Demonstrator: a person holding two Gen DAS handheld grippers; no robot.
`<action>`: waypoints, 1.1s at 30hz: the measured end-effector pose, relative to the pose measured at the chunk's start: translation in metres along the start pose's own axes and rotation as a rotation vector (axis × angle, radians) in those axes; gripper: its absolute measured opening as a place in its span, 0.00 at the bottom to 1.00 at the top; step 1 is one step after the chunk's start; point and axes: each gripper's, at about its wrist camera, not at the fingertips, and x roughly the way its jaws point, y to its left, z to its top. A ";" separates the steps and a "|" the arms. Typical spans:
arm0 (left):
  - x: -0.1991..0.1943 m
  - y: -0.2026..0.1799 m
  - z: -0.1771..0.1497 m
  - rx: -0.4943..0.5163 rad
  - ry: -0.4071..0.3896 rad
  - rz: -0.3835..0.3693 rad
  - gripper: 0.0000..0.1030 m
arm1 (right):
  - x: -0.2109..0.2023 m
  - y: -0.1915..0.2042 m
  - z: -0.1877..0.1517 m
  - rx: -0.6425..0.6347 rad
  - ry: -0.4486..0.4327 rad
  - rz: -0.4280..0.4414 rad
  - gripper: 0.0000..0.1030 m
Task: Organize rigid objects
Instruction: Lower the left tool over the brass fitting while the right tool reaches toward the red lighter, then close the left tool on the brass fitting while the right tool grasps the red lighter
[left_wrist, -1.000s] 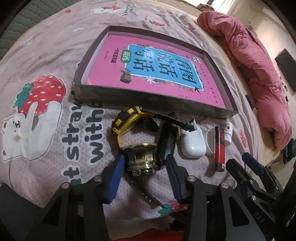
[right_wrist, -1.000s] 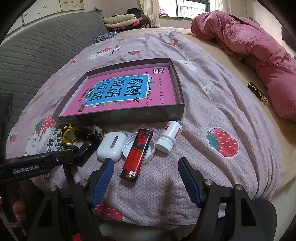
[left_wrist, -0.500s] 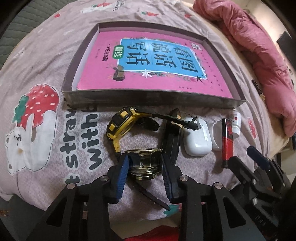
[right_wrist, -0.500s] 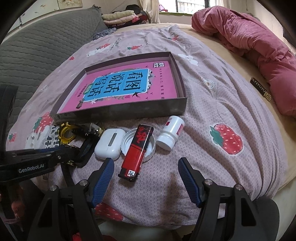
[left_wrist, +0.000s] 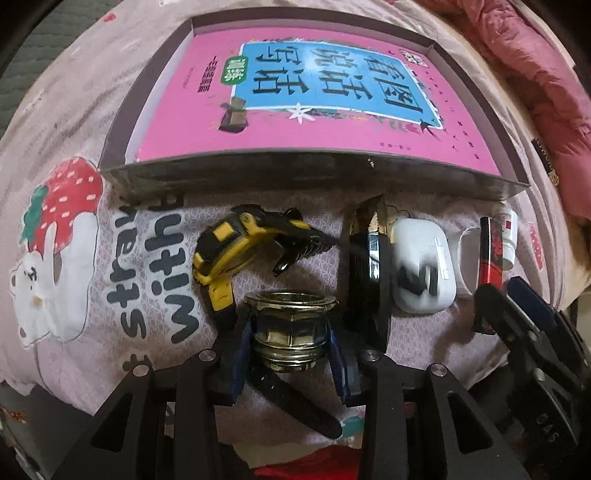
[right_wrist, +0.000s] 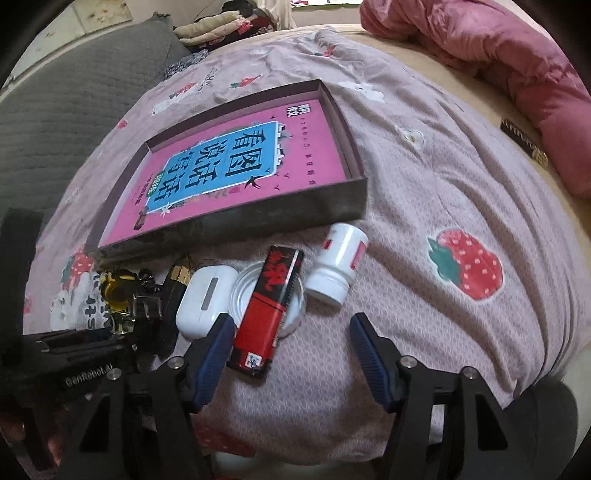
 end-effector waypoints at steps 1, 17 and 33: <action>0.000 0.000 0.001 -0.009 -0.002 -0.009 0.37 | 0.003 0.002 0.000 -0.006 0.012 -0.003 0.57; -0.002 0.000 0.005 -0.010 -0.019 -0.045 0.37 | 0.000 -0.011 0.001 0.047 0.015 0.108 0.24; -0.006 0.024 -0.005 -0.054 -0.050 -0.166 0.36 | -0.018 -0.017 0.005 0.046 -0.056 0.186 0.23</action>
